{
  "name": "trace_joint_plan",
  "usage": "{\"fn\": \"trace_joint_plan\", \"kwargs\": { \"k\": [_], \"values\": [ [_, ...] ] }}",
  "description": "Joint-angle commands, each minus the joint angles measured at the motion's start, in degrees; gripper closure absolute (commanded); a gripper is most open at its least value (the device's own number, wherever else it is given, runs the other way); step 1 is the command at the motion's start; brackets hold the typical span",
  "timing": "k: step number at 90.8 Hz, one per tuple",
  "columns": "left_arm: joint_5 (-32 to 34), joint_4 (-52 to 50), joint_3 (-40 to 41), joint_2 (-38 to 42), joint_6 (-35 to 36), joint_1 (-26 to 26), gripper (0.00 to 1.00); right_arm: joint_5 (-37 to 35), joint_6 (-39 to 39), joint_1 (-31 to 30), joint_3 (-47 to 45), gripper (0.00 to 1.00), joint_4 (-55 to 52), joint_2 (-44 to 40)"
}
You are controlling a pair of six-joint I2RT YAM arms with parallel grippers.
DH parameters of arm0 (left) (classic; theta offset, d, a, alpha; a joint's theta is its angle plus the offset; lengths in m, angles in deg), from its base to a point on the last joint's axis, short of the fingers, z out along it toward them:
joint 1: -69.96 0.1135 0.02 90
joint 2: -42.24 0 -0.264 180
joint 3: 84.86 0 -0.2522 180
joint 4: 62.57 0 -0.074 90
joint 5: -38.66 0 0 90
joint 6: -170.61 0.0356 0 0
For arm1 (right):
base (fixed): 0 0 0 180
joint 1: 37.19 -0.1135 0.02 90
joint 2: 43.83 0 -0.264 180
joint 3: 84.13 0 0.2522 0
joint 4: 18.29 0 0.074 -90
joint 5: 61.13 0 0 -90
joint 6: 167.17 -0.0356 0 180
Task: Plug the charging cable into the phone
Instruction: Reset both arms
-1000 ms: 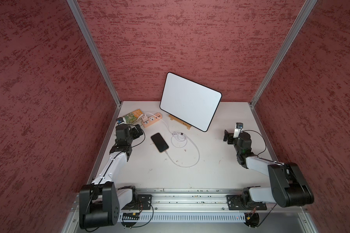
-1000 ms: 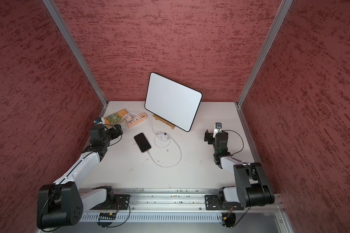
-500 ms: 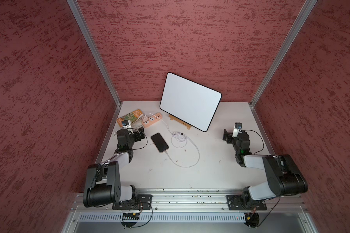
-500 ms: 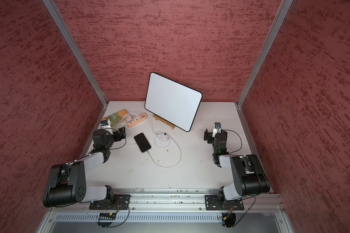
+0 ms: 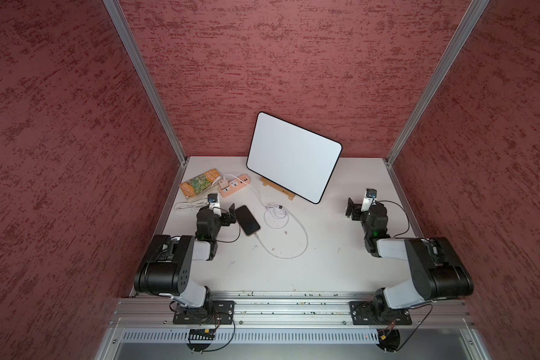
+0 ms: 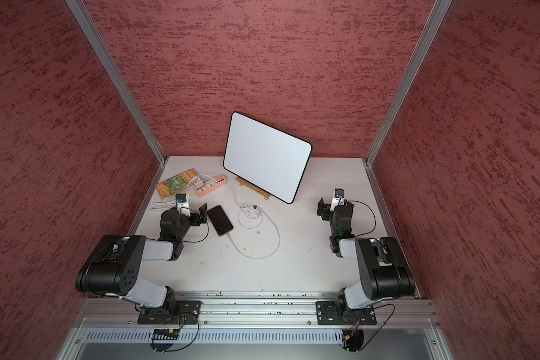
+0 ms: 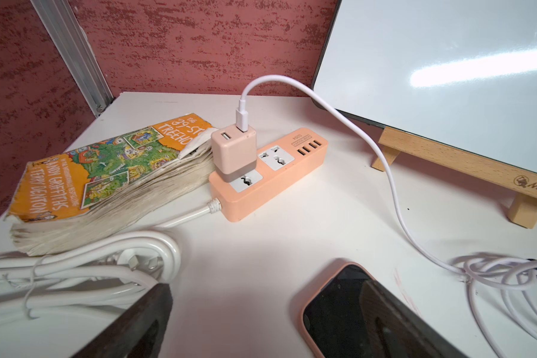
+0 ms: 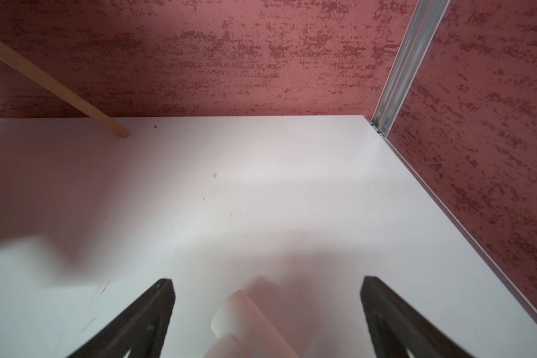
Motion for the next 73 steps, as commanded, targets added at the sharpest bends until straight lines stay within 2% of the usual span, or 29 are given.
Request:
{"fn": "trace_joint_plan", "kwargs": {
  "k": [1, 4, 13, 23, 61, 73],
  "values": [
    [4.29, 5.08, -0.25, 0.08, 1.15, -0.36, 0.0, 0.48, -0.28, 0.35, -3.14, 0.01, 7.88, 1.36],
    [6.18, 4.31, -0.6, 0.12, 0.39, -0.35, 0.0, 0.86, -0.31, 0.39, -3.17, 0.01, 8.96, 1.26],
    [10.25, 3.07, -1.58, -0.08, -1.96, 0.01, 0.0, 0.14, -0.81, 0.43, -0.3, 0.01, 2.56, 1.0],
    [9.1, 1.71, -1.89, 0.17, -2.89, 1.16, 0.0, 0.36, -0.74, 0.47, -0.29, 0.01, 2.54, 1.34],
    [9.91, 2.42, -1.69, 0.03, -2.19, 0.4, 0.0, 0.26, -0.69, 0.41, -0.54, 0.01, 3.2, 1.15],
    [7.55, 1.35, -2.07, 0.23, -2.62, 1.38, 0.0, 0.25, -0.73, 0.41, -0.52, 0.01, 3.15, 1.22]
  ]
}}
